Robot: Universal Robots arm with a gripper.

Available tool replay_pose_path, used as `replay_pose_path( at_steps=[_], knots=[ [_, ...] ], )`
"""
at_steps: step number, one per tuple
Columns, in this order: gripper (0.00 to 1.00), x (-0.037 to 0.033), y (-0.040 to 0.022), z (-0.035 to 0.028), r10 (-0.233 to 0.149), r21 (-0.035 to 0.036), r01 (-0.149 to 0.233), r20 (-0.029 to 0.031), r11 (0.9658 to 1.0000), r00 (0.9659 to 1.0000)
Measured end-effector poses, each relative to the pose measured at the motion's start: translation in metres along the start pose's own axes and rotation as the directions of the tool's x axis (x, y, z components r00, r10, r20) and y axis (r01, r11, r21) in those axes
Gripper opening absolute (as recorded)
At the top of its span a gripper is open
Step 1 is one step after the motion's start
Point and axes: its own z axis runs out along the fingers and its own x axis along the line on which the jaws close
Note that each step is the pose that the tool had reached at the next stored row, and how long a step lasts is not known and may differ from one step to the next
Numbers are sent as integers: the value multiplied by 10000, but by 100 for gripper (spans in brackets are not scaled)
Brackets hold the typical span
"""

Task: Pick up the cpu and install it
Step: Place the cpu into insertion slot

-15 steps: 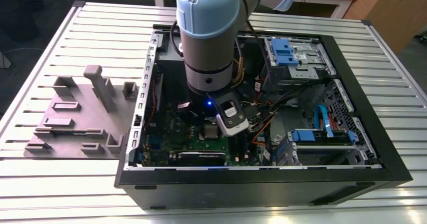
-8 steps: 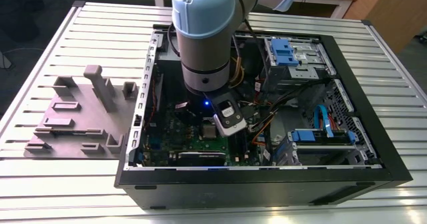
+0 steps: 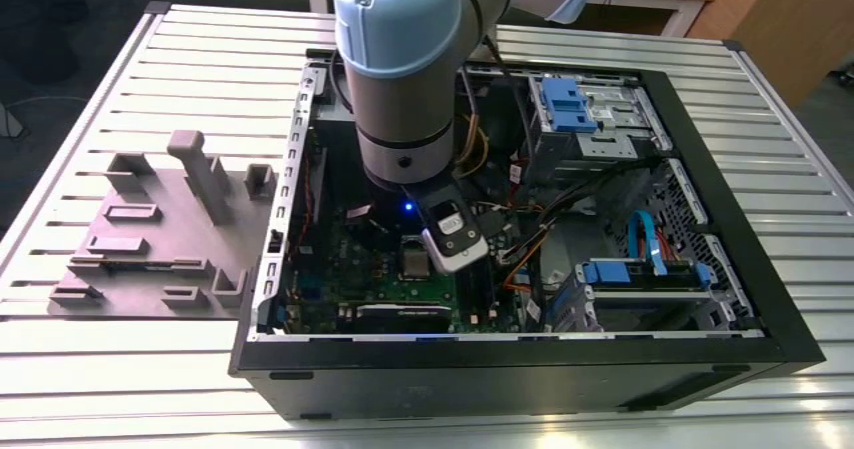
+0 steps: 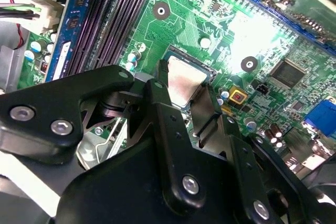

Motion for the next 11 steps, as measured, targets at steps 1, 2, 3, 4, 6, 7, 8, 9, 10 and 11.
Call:
replay_pose_path(
  at_steps=[1,2,3,4,6,7,8,9,10,11],
  knots=[
    [42,1,0,0,-41,-6,41,5,10000,10000],
    [42,5,-1,0,-71,-14,71,14,10000,10000],
    [42,16,-2,0,-79,-20,79,24,10000,10000],
    [42,26,-4,-1,-85,-20,85,32,10000,10000],
    [42,38,-8,-2,-89,-20,89,37,10000,10000],
    [42,38,-8,0,-90,-22,90,38,10000,10000],
    [42,38,-9,3,-91,-22,91,39,10000,10000],
    [42,39,-9,7,-91,-23,91,39,10000,10000],
    [42,40,-9,9,-91,-22,92,38,10000,10000],
    [42,40,-9,9,-92,-20,92,37,10000,10000]
  ],
)
